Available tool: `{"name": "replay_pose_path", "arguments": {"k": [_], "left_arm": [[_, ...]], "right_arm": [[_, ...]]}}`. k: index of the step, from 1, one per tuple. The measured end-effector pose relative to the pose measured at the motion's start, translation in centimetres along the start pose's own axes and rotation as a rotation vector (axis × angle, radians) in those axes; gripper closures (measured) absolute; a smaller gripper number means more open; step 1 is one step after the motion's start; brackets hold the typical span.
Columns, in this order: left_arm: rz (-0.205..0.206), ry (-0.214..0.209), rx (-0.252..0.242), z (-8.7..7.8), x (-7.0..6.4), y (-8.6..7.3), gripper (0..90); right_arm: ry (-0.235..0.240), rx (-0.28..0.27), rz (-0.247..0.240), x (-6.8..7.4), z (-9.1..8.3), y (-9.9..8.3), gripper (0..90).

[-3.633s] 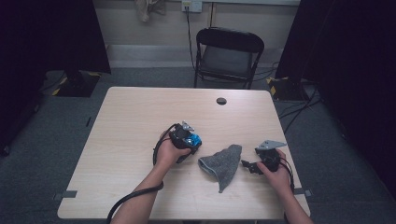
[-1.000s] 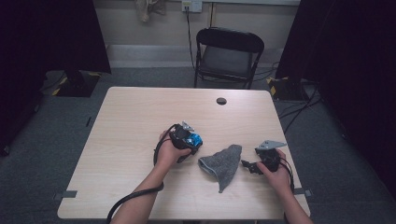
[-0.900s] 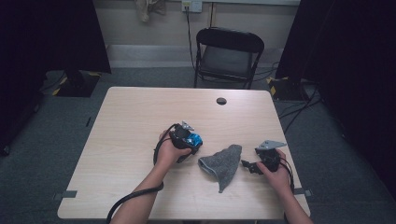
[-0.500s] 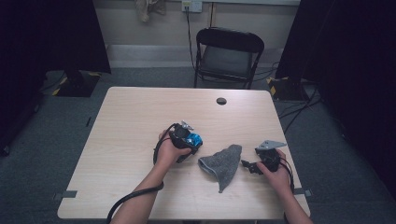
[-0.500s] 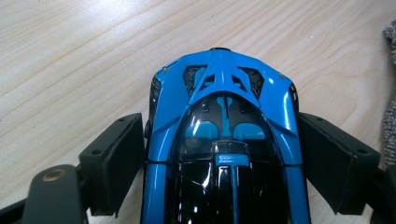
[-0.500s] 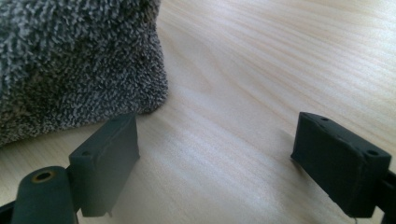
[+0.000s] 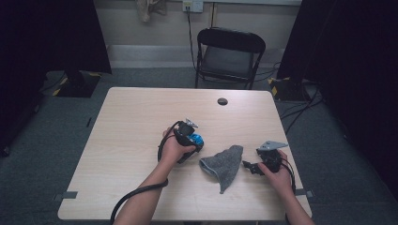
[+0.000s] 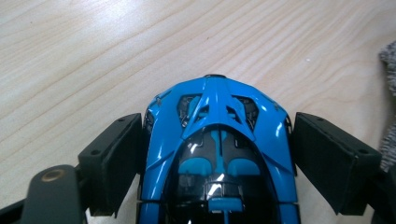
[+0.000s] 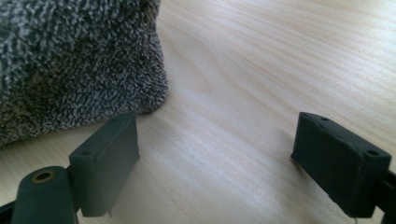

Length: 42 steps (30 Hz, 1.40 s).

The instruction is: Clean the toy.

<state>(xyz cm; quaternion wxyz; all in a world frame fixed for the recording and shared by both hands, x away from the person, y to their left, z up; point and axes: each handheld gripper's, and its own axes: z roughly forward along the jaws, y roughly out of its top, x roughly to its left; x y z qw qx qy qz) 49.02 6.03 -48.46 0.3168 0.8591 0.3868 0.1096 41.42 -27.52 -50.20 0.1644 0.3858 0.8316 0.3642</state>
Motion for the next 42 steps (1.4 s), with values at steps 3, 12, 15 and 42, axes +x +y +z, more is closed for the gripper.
{"name": "replay_pose_path", "arguments": {"k": [3, 12, 15, 42], "left_arm": [[0.000, -0.004, 0.000, 0.3, 0.1, 0.0, 17.9], [0.028, 0.006, 0.007, 0.3, 0.0, 0.2, 23.8], [0.025, 0.005, 0.019, 0.3, -0.1, 0.2, 23.9], [-0.021, -0.012, 0.040, -0.2, 0.2, 2.0, 18.5]], "right_arm": [[0.000, 0.000, 0.000, 0.0, 0.0, 0.0, 13.9], [0.000, 0.000, 0.000, 0.0, 0.0, 0.0, 13.9], [0.000, 0.000, 0.000, 0.0, 0.0, 0.0, 13.8], [0.000, 0.000, 0.001, 0.0, 0.0, 0.0, 13.8]]}}
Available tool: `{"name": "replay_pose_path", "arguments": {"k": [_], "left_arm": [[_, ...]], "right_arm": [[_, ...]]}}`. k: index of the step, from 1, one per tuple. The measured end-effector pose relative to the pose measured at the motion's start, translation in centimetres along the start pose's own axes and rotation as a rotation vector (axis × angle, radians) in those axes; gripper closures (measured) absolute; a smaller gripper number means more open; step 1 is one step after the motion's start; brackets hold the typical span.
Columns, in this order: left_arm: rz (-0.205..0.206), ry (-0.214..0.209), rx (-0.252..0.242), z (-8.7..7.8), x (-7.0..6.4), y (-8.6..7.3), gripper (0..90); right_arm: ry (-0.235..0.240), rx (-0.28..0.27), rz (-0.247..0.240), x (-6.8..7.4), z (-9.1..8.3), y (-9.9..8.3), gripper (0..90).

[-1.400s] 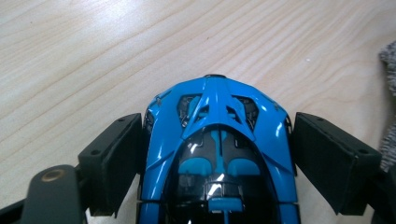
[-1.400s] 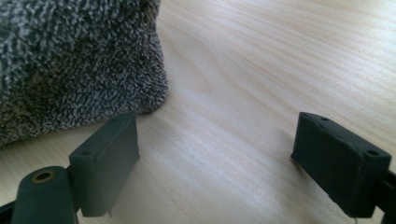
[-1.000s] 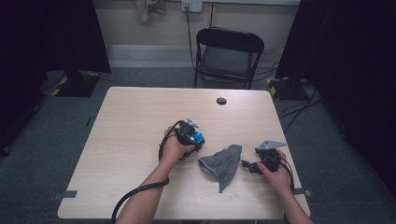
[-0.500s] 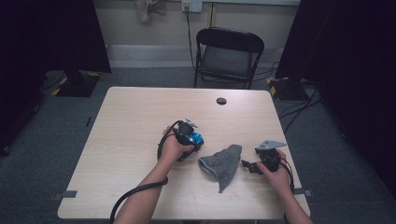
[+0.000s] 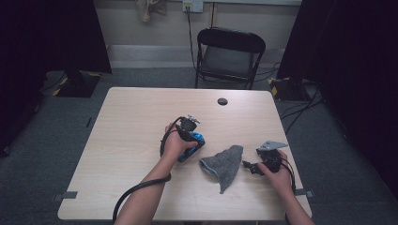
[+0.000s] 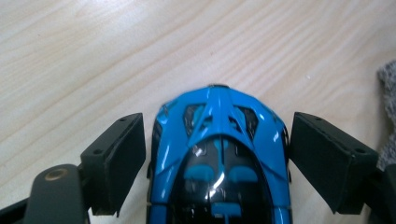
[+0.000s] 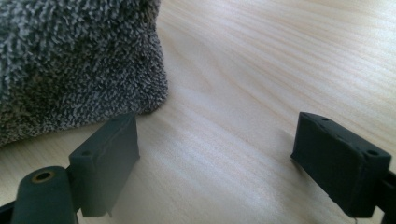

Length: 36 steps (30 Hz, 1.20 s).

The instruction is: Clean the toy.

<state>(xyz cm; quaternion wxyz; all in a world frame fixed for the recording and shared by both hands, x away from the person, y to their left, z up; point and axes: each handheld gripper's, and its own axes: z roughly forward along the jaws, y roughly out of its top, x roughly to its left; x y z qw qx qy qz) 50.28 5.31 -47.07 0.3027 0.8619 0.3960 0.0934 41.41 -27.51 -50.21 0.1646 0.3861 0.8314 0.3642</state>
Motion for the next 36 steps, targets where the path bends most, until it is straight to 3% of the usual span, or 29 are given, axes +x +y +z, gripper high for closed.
{"name": "replay_pose_path", "arguments": {"k": [9, 14, 29, 36], "left_arm": [[0.016, 0.008, 0.019, 1.3, -0.4, 0.2, 18.9], [0.008, 0.017, 0.013, 1.4, -0.4, 0.2, 19.9], [0.048, 0.051, 0.041, 1.5, -0.8, 0.2, 24.2], [0.075, 0.055, 0.008, 1.0, -0.9, -0.2, 26.2]], "right_arm": [[0.000, 0.000, 0.000, 0.0, 0.0, 0.0, 13.9], [0.000, -0.001, 0.001, 0.0, 0.0, 0.0, 13.8], [-0.003, -0.001, 0.003, 0.0, 0.0, 0.0, 13.9], [-0.002, -0.001, 0.003, 0.0, 0.0, 0.0, 13.9]]}}
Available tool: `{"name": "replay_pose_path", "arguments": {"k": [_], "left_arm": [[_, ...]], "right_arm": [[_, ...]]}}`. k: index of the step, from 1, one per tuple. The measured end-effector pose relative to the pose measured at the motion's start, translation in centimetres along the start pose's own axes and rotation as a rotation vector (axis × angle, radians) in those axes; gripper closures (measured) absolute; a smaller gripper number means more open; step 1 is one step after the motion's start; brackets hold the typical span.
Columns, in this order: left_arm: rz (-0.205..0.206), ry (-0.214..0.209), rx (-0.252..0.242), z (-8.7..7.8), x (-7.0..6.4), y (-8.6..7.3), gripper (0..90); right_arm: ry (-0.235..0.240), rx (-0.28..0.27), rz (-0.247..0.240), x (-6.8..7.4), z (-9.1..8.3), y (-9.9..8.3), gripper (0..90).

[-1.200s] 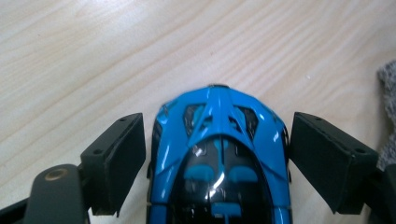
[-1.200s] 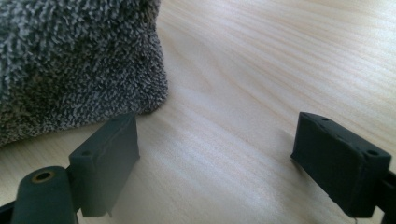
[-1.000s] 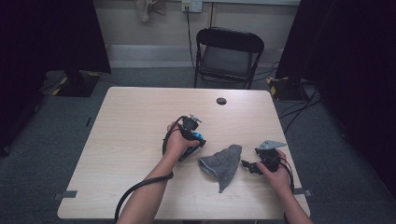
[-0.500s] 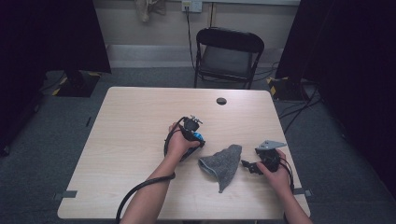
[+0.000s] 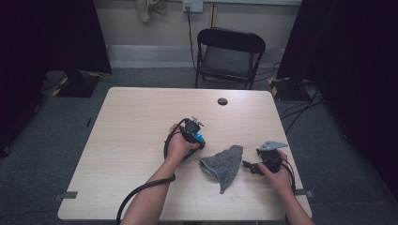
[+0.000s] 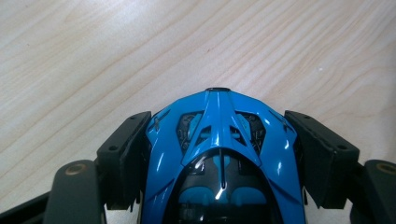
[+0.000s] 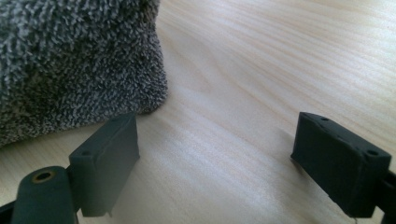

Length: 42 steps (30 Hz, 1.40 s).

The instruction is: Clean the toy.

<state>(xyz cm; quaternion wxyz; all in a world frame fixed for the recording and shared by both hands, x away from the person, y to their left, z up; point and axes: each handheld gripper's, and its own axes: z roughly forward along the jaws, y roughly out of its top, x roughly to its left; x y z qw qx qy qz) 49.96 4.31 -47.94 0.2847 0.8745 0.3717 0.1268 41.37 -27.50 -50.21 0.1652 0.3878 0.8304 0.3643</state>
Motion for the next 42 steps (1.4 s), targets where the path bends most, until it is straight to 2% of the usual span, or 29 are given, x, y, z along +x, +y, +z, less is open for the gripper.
{"name": "replay_pose_path", "arguments": {"k": [5, 9, 12, 20, 26, 29, 31, 36, 39, 42], "left_arm": [[0.012, -0.027, -0.022, -0.7, 0.0, -0.3, 26.3], [0.002, -0.044, -0.042, -1.5, 0.2, -0.7, 26.3], [-0.021, -0.054, -0.059, -2.2, 0.6, -1.1, 26.3], [-0.016, -0.062, -0.116, -4.9, 1.3, -1.2, 26.3], [-0.005, -0.084, -0.164, -6.7, 1.5, -1.5, 26.3], [0.000, -0.098, -0.170, -7.2, 1.5, -1.7, 26.3], [0.009, -0.092, -0.173, -7.4, 1.5, -1.8, 26.3], [0.004, -0.106, -0.173, -7.8, 1.5, -2.1, 26.3], [-0.001, -0.115, -0.177, -7.9, 1.3, -2.4, 26.3], [0.002, -0.127, -0.180, -8.0, 1.0, -2.5, 26.3]], "right_arm": [[0.000, 0.000, 0.000, 0.0, 0.0, 0.0, 13.9], [0.000, 0.000, 0.001, 0.0, 0.0, 0.0, 13.9], [0.000, 0.000, 0.000, 0.0, 0.0, 0.0, 13.9], [0.000, 0.001, 0.000, 0.0, 0.0, 0.0, 13.8], [-0.002, 0.004, 0.005, 0.0, 0.0, 0.0, 13.9], [0.015, 0.036, -0.012, 0.1, -0.4, 0.2, 15.3], [0.036, 0.026, -0.009, 0.0, -0.9, 0.3, 15.3], [0.073, -0.025, 0.005, 0.3, -3.2, 1.6, 15.2], [0.112, -0.057, -0.004, 1.1, -4.2, 3.1, 14.8], [0.151, -0.058, -0.017, 2.8, -3.9, 4.4, 14.7]]}}
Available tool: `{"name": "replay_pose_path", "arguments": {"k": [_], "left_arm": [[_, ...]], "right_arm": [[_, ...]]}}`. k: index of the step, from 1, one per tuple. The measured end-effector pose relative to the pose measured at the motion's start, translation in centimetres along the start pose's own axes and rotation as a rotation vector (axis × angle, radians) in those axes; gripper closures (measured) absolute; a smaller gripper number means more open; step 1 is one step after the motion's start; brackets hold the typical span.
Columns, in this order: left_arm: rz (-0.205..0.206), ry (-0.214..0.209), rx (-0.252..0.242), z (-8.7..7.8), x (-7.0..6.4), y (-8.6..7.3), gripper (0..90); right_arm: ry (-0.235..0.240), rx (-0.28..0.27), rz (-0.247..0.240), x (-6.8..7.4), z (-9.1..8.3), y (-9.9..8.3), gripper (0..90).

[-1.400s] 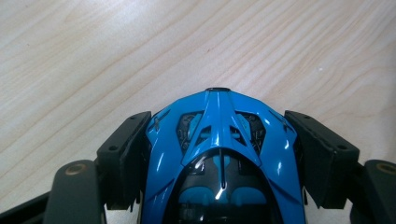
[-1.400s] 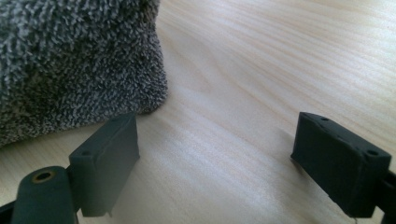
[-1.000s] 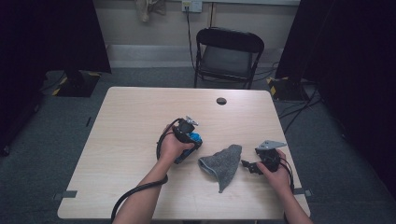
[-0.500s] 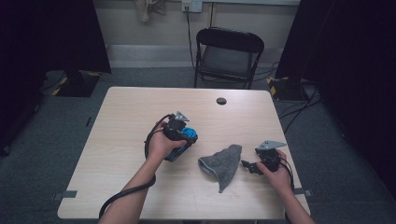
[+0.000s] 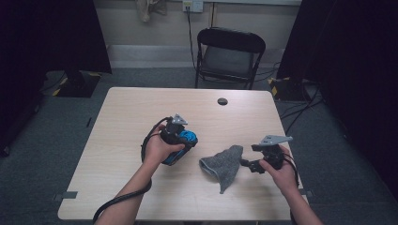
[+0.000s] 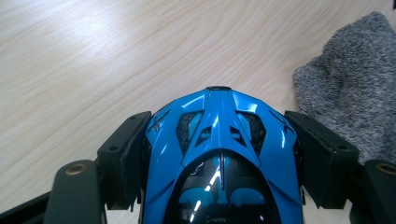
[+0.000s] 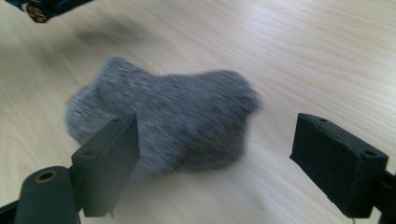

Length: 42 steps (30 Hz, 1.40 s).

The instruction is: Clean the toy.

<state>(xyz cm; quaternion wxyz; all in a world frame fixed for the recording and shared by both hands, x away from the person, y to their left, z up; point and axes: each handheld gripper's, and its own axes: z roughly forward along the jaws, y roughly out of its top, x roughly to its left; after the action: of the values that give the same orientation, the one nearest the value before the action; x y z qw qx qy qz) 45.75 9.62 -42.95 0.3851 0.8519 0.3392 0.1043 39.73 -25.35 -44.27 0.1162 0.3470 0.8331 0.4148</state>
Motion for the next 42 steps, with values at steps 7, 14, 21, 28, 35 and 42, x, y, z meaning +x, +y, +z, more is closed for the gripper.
{"name": "replay_pose_path", "arguments": {"k": [7, 14, 21, 28, 35, 42], "left_arm": [[0.005, -0.024, -0.009, -0.3, -0.6, -0.3, 26.3], [-0.009, -0.032, -0.017, -0.4, -0.4, -1.1, 26.3], [-0.008, -0.020, -0.015, -0.5, -0.3, -1.6, 26.2], [-0.001, -0.036, -0.012, -0.3, -0.9, -1.7, 26.2], [-0.001, -0.058, -0.009, 0.3, -1.2, -1.8, 26.3], [0.021, -0.088, -0.008, 0.5, -2.1, -1.7, 26.2]], "right_arm": [[-0.015, 0.079, 0.037, 2.8, 4.3, 1.3, 14.4], [-0.027, 0.136, 0.048, 2.3, 7.4, 1.3, 14.7], [-0.074, 0.092, 0.132, 2.9, 6.4, 2.2, 17.3], [-0.080, 0.099, 0.198, 4.0, 7.2, 2.6, 18.7], [-0.102, 0.150, 0.143, 4.4, 9.2, 2.0, 33.7], [-0.024, 0.149, 0.105, 3.6, 8.8, 2.3, 76.2]]}}
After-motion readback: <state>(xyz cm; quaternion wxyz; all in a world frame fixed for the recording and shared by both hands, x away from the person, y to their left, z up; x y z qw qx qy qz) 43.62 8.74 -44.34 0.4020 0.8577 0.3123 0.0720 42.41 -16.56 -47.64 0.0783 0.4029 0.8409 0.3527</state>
